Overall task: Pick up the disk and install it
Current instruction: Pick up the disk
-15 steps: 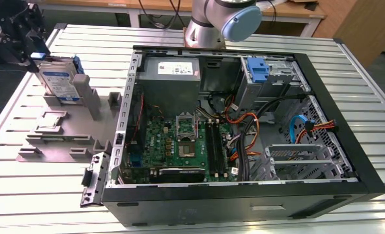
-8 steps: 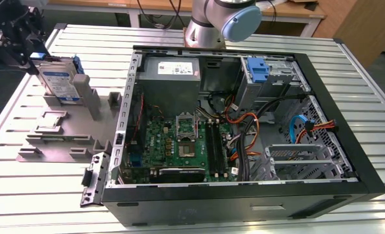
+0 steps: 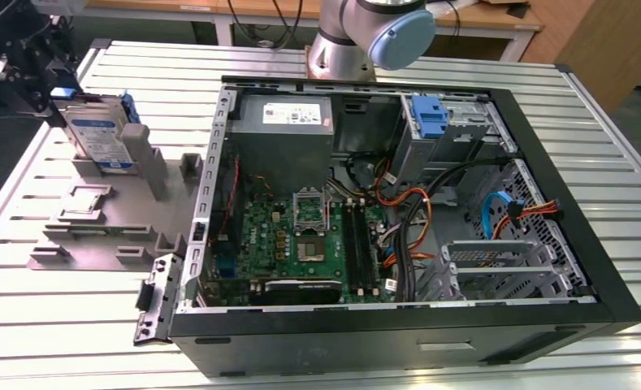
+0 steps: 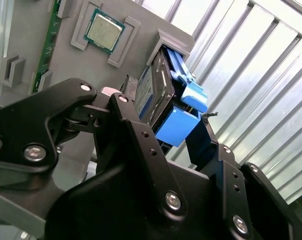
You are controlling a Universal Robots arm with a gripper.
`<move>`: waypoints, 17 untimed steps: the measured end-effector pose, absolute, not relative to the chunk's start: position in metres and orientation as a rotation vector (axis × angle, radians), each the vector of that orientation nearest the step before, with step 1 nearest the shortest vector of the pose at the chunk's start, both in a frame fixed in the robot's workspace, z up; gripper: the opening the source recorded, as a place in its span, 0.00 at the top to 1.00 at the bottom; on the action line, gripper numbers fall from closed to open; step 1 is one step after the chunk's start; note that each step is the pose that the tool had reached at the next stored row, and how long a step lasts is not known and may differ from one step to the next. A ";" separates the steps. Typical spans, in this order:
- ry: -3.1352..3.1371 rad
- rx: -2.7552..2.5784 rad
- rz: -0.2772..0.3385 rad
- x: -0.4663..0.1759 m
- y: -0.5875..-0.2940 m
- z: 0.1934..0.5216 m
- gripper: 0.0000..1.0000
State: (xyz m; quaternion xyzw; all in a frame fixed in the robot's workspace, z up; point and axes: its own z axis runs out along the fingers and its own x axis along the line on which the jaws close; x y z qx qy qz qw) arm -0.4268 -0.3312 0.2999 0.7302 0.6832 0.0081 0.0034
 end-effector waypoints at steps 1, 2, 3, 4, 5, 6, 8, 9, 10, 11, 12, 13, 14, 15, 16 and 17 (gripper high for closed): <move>2.141 2.289 0.025 -0.427 -0.331 0.300 0.35; 2.141 2.289 0.025 -0.427 -0.331 0.300 0.35; 2.141 2.289 0.025 -0.427 -0.331 0.300 0.35; 2.141 2.289 0.025 -0.427 -0.331 0.299 0.35; 2.141 2.289 0.026 -0.427 -0.331 0.299 0.35; 2.141 2.289 0.026 -0.427 -0.331 0.298 0.35; 2.141 2.290 0.025 -0.427 -0.330 0.296 0.35; 2.141 2.290 0.025 -0.427 -0.330 0.296 0.35; 2.141 2.290 0.025 -0.427 -0.329 0.295 0.35; 2.140 2.290 0.025 -0.427 -0.328 0.294 0.35; 2.138 2.292 0.025 -0.427 -0.328 0.294 0.35; 2.137 2.293 0.025 -0.427 -0.327 0.293 0.35; 2.137 2.293 0.025 -0.427 -0.327 0.293 0.35; 2.137 2.293 0.025 -0.427 -0.327 0.292 0.35; 2.136 2.294 0.025 -0.427 -0.327 0.292 0.35; 2.136 2.294 0.025 -0.427 -0.327 0.292 0.35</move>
